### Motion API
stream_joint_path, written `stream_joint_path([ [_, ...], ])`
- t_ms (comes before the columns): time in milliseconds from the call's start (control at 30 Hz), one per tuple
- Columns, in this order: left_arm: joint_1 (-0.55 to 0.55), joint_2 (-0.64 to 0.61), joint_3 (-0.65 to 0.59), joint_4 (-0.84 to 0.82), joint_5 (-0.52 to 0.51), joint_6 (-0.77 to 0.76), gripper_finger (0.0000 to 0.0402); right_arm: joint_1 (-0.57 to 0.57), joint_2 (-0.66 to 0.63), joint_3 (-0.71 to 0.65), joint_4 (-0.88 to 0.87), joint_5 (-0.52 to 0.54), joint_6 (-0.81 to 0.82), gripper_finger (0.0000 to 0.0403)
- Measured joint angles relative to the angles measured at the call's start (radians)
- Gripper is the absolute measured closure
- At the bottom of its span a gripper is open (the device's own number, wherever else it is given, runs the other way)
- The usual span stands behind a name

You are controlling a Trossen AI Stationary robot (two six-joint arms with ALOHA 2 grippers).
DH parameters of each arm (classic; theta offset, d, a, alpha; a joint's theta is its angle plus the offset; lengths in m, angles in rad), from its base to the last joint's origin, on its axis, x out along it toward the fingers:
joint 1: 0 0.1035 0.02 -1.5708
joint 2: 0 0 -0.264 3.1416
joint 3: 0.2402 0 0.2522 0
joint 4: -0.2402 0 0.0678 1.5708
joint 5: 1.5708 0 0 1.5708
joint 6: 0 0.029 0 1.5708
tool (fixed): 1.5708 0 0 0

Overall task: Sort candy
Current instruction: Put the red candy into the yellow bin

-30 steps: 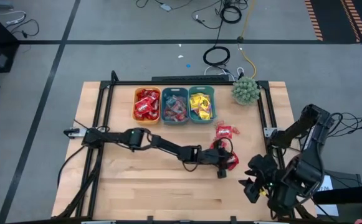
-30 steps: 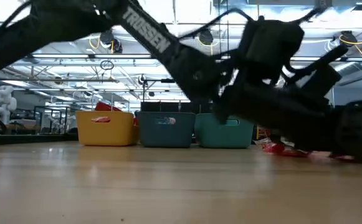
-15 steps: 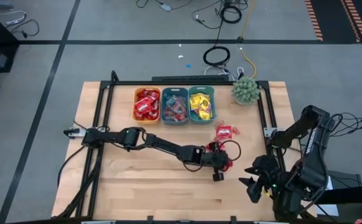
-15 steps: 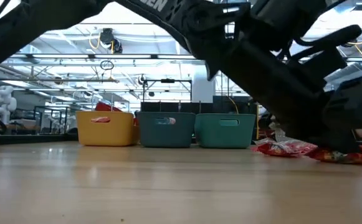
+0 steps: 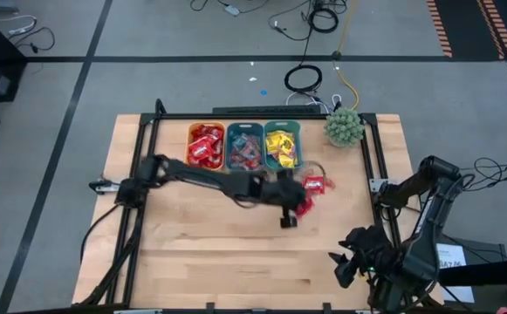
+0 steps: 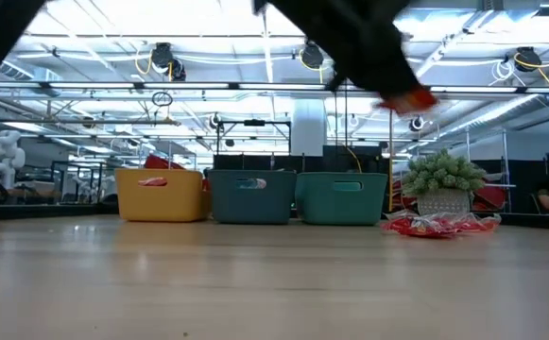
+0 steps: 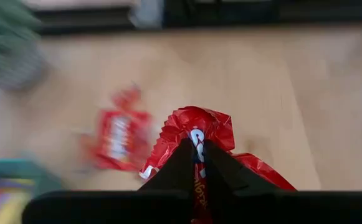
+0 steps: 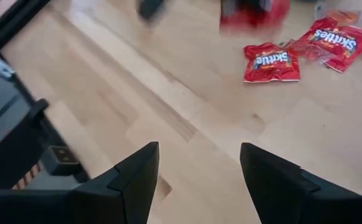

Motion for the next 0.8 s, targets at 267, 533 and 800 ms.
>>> stream_joint_path([
  [267,0.123,-0.404,-0.543,0.25,0.01,-0.011,0.0384,-0.061,0.114,0.0,-0.009,-0.001,0.04,0.0186],
  [533,0.271,-0.834,-0.968,0.316,-0.039,-0.037,0.0385,-0.146,0.182,-0.004,-0.001,-0.001,0.108,0.0186],
  [800,0.44,-1.16,-1.182,0.247,-0.012,0.016,0.0386,-0.272,0.177,-0.137,0.323,-0.001,-0.02,0.0186],
])
